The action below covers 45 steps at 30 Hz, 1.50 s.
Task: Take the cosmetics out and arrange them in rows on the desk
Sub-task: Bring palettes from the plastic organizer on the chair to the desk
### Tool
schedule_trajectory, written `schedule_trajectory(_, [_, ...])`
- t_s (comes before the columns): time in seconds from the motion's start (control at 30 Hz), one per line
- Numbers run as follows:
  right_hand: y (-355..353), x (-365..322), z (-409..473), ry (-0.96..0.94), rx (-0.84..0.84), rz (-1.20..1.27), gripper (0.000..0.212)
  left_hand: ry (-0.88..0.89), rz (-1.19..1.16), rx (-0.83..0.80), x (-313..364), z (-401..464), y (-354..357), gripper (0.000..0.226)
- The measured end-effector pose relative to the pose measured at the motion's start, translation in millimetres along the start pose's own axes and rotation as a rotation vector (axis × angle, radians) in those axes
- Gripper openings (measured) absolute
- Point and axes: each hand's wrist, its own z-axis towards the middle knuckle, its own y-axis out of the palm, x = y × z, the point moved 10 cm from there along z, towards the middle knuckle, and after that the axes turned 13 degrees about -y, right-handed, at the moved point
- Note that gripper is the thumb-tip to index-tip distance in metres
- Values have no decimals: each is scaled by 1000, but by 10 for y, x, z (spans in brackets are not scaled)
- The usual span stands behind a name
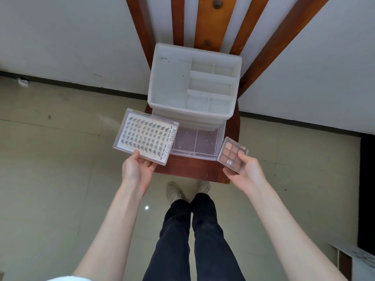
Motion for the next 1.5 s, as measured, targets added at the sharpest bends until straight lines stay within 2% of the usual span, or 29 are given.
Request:
schedule_trajectory(0.07, [-16, 151, 5, 134, 6, 153, 17, 11, -19, -16, 36, 12, 31, 37])
schedule_trajectory(0.13, [43, 196, 16, 190, -13, 298, 26, 27, -38, -39, 96, 34, 92, 38])
schedule_trajectory(0.53, [554, -304, 263, 115, -70, 660, 44, 120, 15, -148, 307, 291, 767, 35])
schedule_trajectory(0.7, [658, -386, 360, 89, -91, 721, 45, 119, 59, -121, 347, 411, 866, 40])
schedule_trajectory(0.87, [547, -367, 354, 84, -79, 623, 42, 105, 135, -76, 332, 326, 801, 39])
schedule_trajectory(1.03, [245, -591, -5, 10, -47, 539, 26, 140, 398, 25, 290, -104, 781, 30])
schedule_trajectory(1.1, [87, -745, -218, -41, -55, 461, 16, 160, 566, 3, 263, -336, 927, 24])
schedule_trajectory(1.3, [-586, -1262, -952, -276, -19, 295, 14, 190, 986, -217, 87, -1134, 1613, 28])
schedule_trajectory(1.4, [-1021, -1484, -1331, -414, 42, 317, 20, 186, 1115, -352, -208, -1505, 1997, 28])
schedule_trajectory(1.5, [-1541, -1572, -1805, -541, 129, 394, 16, 177, 1270, -507, -696, -1875, 2321, 30])
